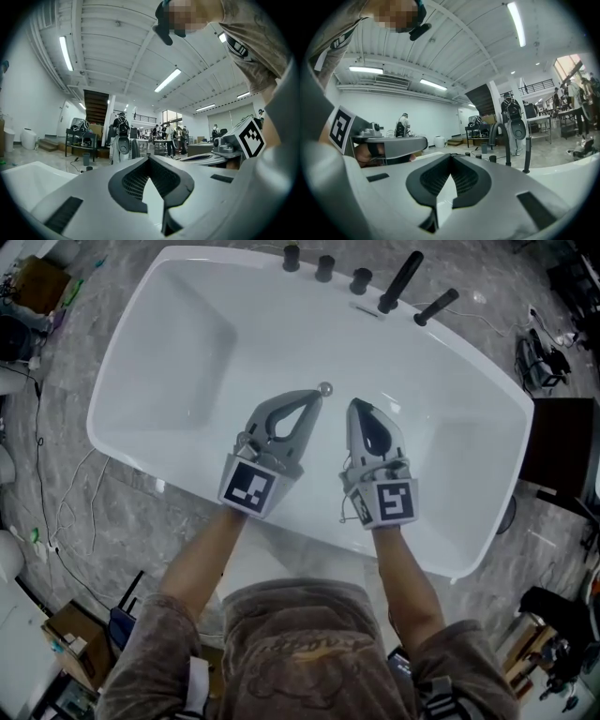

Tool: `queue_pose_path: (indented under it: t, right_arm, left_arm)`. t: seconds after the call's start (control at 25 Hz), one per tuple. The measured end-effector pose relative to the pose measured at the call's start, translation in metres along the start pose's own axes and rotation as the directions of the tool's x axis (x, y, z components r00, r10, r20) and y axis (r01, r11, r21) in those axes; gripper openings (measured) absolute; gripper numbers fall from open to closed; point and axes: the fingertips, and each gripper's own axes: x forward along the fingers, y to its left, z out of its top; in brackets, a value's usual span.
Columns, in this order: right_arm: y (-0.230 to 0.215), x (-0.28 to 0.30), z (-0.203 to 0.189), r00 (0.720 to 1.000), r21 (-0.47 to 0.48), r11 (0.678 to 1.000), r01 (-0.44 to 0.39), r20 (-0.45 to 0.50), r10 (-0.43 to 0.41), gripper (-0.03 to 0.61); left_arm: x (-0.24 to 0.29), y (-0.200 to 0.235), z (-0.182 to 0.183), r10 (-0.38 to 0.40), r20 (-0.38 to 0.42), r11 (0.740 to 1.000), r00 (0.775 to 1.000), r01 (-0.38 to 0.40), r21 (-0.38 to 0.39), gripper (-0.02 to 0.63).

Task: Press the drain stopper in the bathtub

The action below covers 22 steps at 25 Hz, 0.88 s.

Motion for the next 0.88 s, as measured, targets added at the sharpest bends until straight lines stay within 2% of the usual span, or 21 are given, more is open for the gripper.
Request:
queue_pose_path:
  t: [0.48, 0.88]
  right_arm:
    - [-0.014, 0.030, -0.060, 0.999, -0.005, 1.000, 0.020, 0.040, -0.020, 0.003]
    - [-0.035, 0.054, -0.118, 0.998, 0.003, 0.999, 0.050, 0.032, -0.050, 0.003]
  left_arm:
    - [0.024, 0.011, -0.073, -0.070, -0.007, 0.998, 0.998, 0.070, 0.004, 0.002]
    - [0.048, 0.026, -0.129, -0.110, 0.013, 0.994, 0.994, 0.110, -0.005, 0.002]
